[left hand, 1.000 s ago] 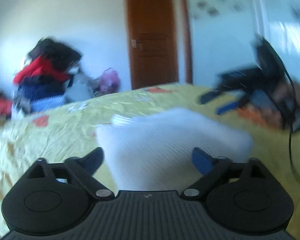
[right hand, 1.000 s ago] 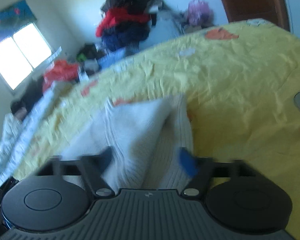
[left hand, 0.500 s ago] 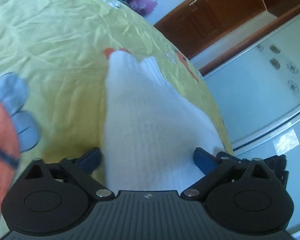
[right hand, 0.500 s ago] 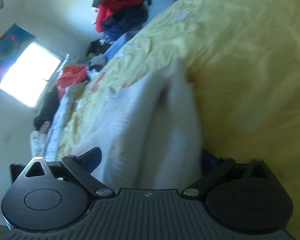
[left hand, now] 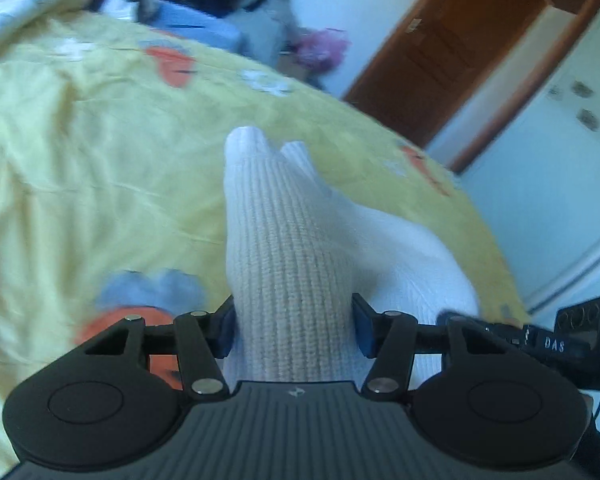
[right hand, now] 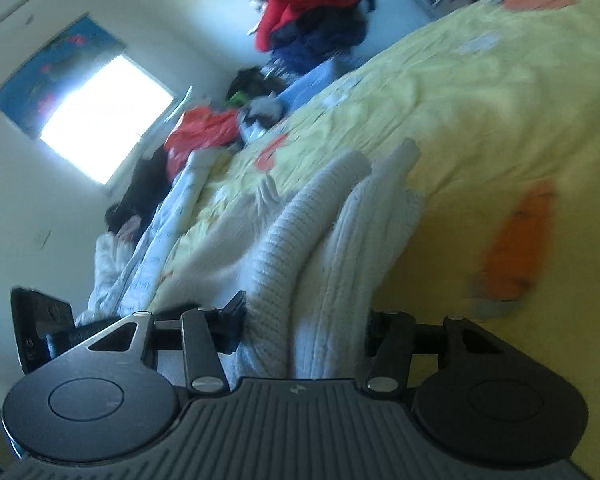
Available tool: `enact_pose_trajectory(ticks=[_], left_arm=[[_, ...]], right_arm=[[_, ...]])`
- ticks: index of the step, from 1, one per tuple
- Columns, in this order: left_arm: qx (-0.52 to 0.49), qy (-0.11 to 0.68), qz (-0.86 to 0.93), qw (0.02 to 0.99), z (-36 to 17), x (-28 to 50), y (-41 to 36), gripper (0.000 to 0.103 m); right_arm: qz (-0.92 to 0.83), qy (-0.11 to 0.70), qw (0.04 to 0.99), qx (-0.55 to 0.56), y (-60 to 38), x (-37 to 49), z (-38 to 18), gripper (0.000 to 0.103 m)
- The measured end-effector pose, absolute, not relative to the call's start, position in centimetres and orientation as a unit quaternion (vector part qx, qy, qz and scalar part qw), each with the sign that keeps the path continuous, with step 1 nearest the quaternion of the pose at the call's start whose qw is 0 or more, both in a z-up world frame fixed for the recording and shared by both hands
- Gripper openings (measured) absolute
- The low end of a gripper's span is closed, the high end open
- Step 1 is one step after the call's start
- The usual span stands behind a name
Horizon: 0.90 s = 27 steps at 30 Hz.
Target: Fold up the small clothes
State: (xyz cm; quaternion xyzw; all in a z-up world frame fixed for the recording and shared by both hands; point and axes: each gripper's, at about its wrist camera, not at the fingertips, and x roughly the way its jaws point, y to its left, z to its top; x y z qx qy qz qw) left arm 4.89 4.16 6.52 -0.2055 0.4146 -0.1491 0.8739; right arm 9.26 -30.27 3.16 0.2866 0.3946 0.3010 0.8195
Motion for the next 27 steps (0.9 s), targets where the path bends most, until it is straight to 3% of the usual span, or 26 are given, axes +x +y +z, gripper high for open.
enact_pose_trajectory(ticks=[3,5,13,19,21,24,25,27], left_arm=[[-0.208,0.434,-0.136,0.866,4.2,5.4,5.4,0.065],[-0.208,0.414,-0.138,0.875,4.5,3.6,5.6,0.065],[-0.219,0.377,-0.167,0.884,5.0,-2.7,7.0,0.065],[-0.237,0.380,-0.165,0.879,3.8,-2.6,6.9,0.071],[-0.243,0.389,-0.171,0.872,3.5,-2.4,6.6,0.082],[-0.256,0.400,-0.169,0.864,3.2,-2.0,6.4,0.083],[-0.252,0.402,-0.169,0.864,3.4,-1.9,6.3,0.082],[-0.240,0.402,-0.173,0.867,4.1,-2.1,6.2,0.071]], right_arm=[[0.283,0.403,0.826,0.274,-28.9,10.2,1.2,0.058],[0.277,0.413,0.814,0.301,-29.4,10.2,0.6,0.071],[0.274,0.328,0.859,0.284,-32.9,3.6,6.5,0.071],[0.300,0.394,0.843,0.210,-29.2,4.2,6.9,0.073],[0.280,0.421,0.840,0.194,-28.3,4.8,5.6,0.070],[0.295,0.412,0.837,0.206,-27.8,4.6,4.7,0.058],[0.304,0.409,0.836,0.206,-27.8,4.4,4.9,0.018],[0.318,0.389,0.841,0.200,-28.2,3.6,6.4,0.019]])
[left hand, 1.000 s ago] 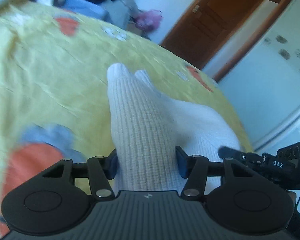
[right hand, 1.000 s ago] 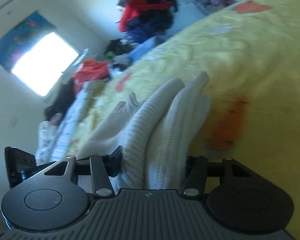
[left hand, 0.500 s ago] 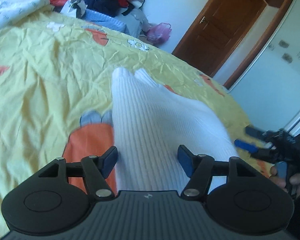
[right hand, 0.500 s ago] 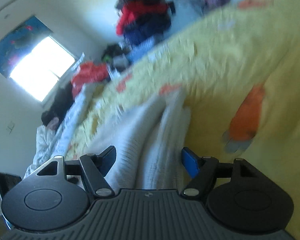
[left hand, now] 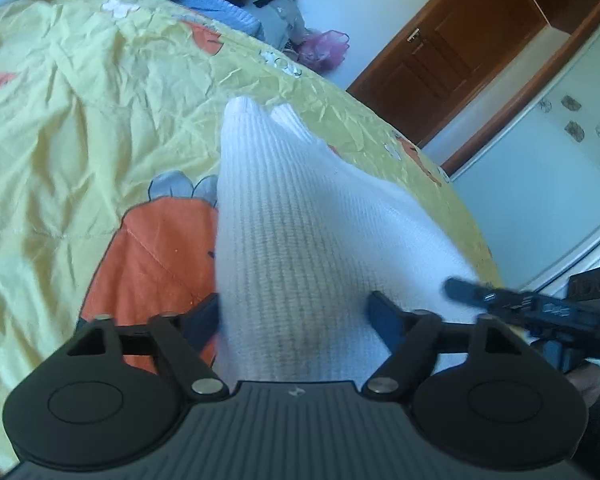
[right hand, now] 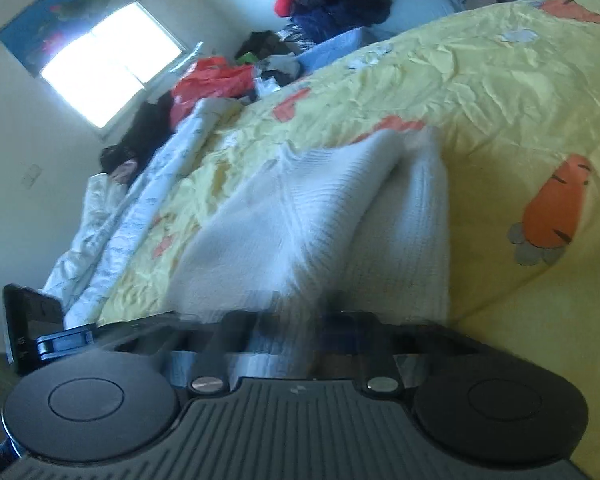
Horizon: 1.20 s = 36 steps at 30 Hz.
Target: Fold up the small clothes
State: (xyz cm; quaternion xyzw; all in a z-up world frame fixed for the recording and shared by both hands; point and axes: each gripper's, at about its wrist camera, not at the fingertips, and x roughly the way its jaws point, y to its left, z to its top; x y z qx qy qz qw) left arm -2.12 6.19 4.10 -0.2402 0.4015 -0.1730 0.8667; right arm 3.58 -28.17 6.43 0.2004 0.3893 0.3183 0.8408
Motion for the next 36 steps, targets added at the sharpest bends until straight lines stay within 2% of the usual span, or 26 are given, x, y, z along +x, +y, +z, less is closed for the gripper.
enact_pose_trajectory(ticks=[3,5,6,9,11,13,15,18,19,20,24,25,26,27,30,33,34,36], left_arm=[[-0.208,0.406,-0.184,0.871,4.1,-2.2,5.6,0.071],[-0.200,0.411,-0.184,0.870,3.0,-1.9,5.2,0.074],[-0.211,0.413,-0.184,0.867,2.5,-1.7,5.2,0.077],[-0.229,0.413,-0.176,0.864,2.8,-2.2,5.9,0.077],[-0.211,0.398,-0.170,0.876,4.2,-3.2,6.3,0.074],[-0.188,0.370,-0.157,0.896,6.1,-4.2,6.6,0.074],[-0.164,0.331,-0.148,0.917,8.1,-4.6,6.2,0.074],[-0.095,0.296,-0.138,0.940,9.5,-3.6,3.2,0.074],[-0.074,0.293,-0.141,0.943,9.6,-3.0,2.0,0.074],[-0.057,0.292,-0.148,0.943,9.4,-2.5,0.7,0.074],[-0.003,0.322,-0.152,0.934,6.5,-0.2,-2.8,0.075],[0.023,0.319,-0.139,0.937,5.6,-0.2,-3.4,0.075],[0.043,0.306,-0.133,0.942,5.0,-0.5,-3.8,0.076],[0.049,0.297,-0.131,0.944,4.7,-0.9,-4.0,0.076],[0.050,0.300,-0.129,0.944,4.7,-1.1,-4.0,0.076],[0.049,0.300,-0.131,0.944,4.8,-1.2,-4.0,0.076],[0.048,0.301,-0.130,0.944,4.8,-1.0,-4.1,0.076],[0.046,0.301,-0.130,0.944,4.8,-0.8,-4.1,0.076]], right_arm=[[0.314,0.366,0.861,0.162,-28.8,2.5,7.9,0.017],[0.288,0.415,0.850,0.152,-29.1,3.9,4.9,0.017],[0.290,0.414,0.846,0.168,-29.6,3.9,3.8,0.018],[0.284,0.399,0.843,0.220,-30.8,3.1,3.6,0.029],[0.277,0.395,0.844,0.235,-31.2,2.7,4.1,0.042],[0.254,0.379,0.858,0.236,-31.4,2.0,5.4,0.049],[0.239,0.337,0.880,0.235,-31.3,1.5,7.4,0.052],[0.250,0.288,0.893,0.239,-29.4,2.7,9.6,0.065],[0.260,0.287,0.890,0.239,-28.5,3.7,9.7,0.071],[0.267,0.289,0.889,0.236,-27.4,4.8,9.7,0.074],[0.258,0.355,0.875,0.204,-23.8,9.3,6.0,0.071],[0.245,0.372,0.876,0.186,-23.2,9.9,4.9,0.059],[0.242,0.354,0.890,0.156,-23.1,10.0,3.8,0.037],[0.233,0.343,0.898,0.148,-23.5,9.9,3.1,0.026],[0.243,0.360,0.870,0.236,-25.9,10.6,2.4,0.021],[0.232,0.372,0.875,0.205,-25.3,10.4,3.9,0.021],[0.223,0.375,0.876,0.204,-25.1,10.5,4.6,0.024],[0.219,0.352,0.884,0.215,-24.9,10.2,6.5,0.037]])
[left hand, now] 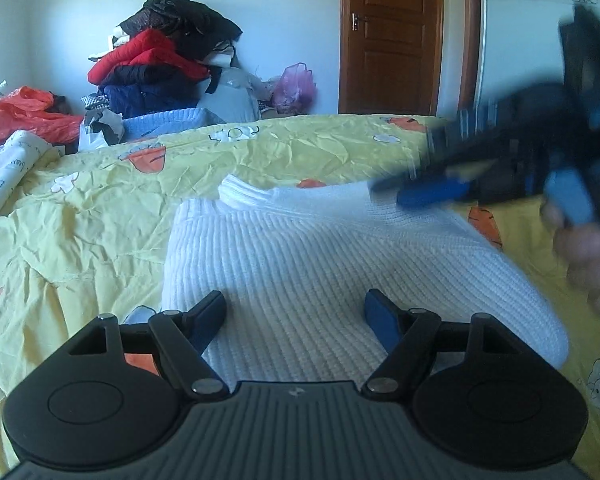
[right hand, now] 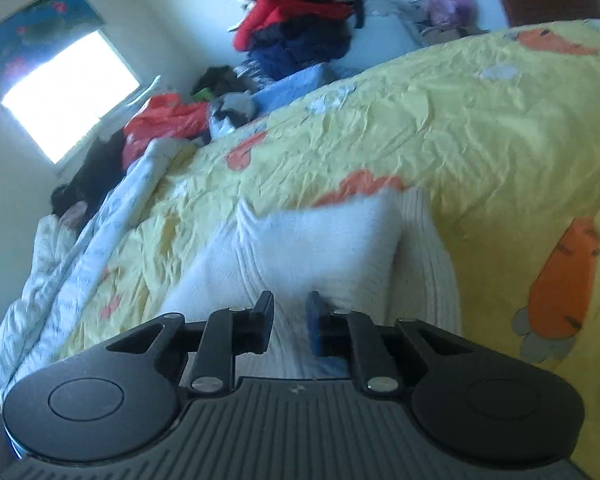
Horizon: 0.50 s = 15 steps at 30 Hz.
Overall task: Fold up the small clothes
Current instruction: 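Open both grippers and withdraw from the folded sweater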
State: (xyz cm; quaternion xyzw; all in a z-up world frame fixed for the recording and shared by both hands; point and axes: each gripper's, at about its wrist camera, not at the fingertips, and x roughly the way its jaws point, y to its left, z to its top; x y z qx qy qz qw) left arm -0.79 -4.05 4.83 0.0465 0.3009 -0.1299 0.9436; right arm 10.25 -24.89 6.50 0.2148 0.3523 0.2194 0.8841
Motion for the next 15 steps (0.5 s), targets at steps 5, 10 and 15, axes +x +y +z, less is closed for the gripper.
enact_pose_trajectory(ticks=[5,10,15], left_arm=[[0.046,0.301,-0.128,0.944,4.8,-0.6,-4.2,0.076],[0.046,0.300,-0.131,0.944,4.8,-0.7,-4.1,0.076],[0.048,0.296,-0.129,0.945,4.7,-0.7,-4.3,0.076]], right_arm=[[0.247,0.341,0.891,0.172,-21.5,11.3,8.2,0.063],[0.212,0.369,0.900,0.096,-19.6,12.8,4.0,0.058],[0.212,0.351,0.907,0.095,-20.1,12.4,3.3,0.055]])
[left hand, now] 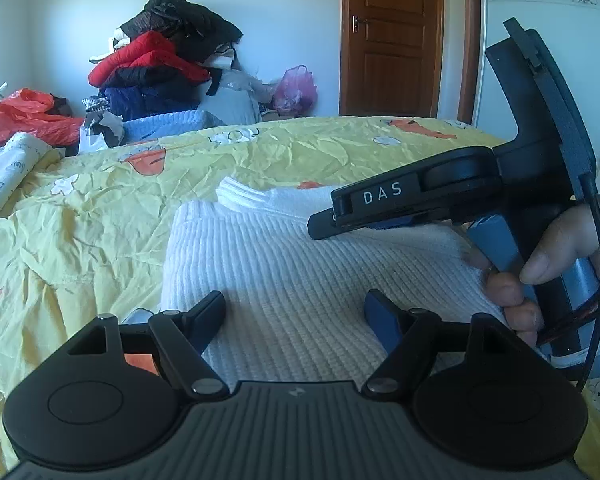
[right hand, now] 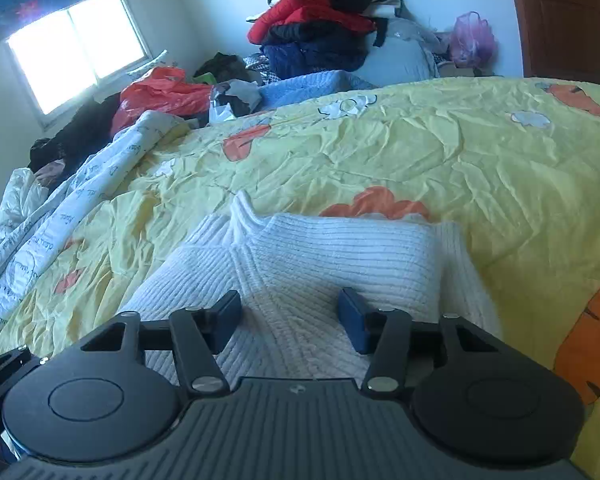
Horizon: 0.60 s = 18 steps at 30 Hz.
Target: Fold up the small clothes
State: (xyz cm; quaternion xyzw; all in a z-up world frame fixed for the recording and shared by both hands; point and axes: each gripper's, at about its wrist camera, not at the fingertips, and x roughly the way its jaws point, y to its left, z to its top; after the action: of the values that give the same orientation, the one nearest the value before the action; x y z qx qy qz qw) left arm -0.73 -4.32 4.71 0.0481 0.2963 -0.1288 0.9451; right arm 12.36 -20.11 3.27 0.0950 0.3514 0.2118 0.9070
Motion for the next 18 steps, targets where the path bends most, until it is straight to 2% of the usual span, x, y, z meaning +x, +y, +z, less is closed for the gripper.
enact_pose_trajectory(ticks=[4,7,10,14,18], left_arm=[[0.045,0.283,-0.127,0.950,6.0,-2.3,-3.6,0.076],[0.043,0.239,-0.141,0.960,7.3,-5.8,-2.1,0.077],[0.055,0.225,-0.143,0.962,7.2,-8.2,-1.3,0.077],[0.109,0.232,-0.124,0.958,5.7,-10.0,-1.7,0.077],[0.121,0.247,-0.130,0.953,4.3,-11.5,-1.0,0.077]], right_arm=[[0.198,0.337,0.916,0.093,-20.4,10.7,4.3,0.055],[0.197,0.316,0.922,0.106,-21.3,8.0,6.4,0.063],[0.227,0.287,0.925,0.103,-22.3,4.6,8.1,0.063],[0.220,0.297,0.925,0.090,-23.6,2.1,8.1,0.064],[0.207,0.324,0.916,0.109,-25.6,1.3,7.1,0.064]])
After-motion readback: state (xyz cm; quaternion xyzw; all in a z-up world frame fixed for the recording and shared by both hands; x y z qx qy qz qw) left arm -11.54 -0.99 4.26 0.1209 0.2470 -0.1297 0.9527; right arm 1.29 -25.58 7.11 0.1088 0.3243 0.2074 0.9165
